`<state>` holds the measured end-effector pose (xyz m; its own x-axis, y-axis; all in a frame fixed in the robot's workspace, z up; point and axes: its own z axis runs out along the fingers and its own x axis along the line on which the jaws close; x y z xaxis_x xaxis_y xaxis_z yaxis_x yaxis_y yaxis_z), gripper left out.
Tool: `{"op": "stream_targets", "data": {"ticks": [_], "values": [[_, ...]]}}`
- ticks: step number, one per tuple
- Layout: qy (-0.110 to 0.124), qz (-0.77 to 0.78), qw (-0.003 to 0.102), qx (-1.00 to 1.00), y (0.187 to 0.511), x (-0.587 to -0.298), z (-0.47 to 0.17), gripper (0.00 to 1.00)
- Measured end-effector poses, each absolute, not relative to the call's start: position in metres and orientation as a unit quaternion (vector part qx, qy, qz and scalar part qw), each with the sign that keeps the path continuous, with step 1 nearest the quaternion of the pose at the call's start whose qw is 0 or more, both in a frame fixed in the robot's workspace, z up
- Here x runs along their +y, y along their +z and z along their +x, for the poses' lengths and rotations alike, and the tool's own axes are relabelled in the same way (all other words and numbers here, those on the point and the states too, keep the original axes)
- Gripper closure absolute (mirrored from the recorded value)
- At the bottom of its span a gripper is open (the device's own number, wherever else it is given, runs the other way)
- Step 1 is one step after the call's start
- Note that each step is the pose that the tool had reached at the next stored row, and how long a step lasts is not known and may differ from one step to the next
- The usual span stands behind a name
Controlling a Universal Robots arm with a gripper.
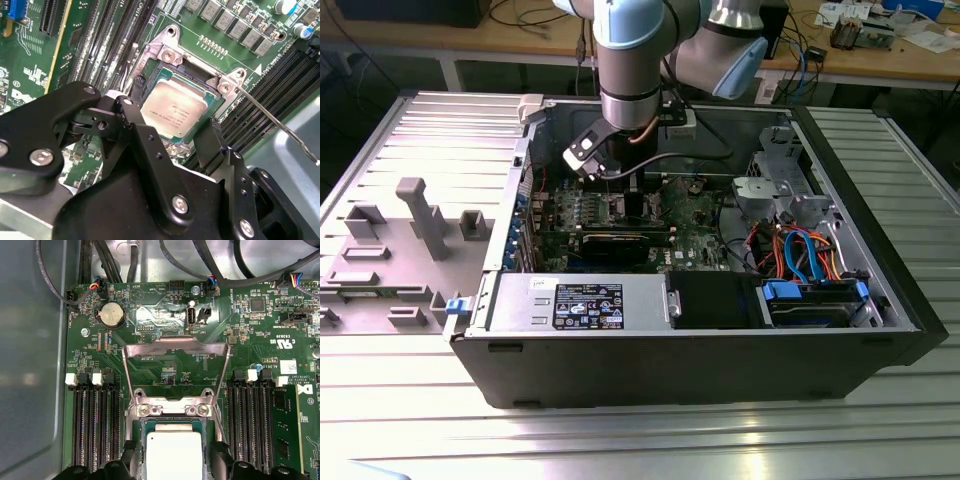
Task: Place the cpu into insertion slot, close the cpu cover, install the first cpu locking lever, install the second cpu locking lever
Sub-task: 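Place the cpu into insertion slot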
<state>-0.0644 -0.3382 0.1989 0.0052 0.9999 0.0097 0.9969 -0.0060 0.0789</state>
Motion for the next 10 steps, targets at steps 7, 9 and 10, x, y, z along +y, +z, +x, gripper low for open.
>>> {"op": "stream_targets", "data": {"ticks": [7, 9, 10], "values": [[0.03, 0.709, 0.023, 0.705, 0.215, -0.338, -0.064, 0.53], [0.03, 0.709, 0.023, 0.705, 0.215, -0.338, -0.064, 0.65], [0.03, 0.709, 0.023, 0.705, 0.215, -0.338, -0.064, 0.71]]}}
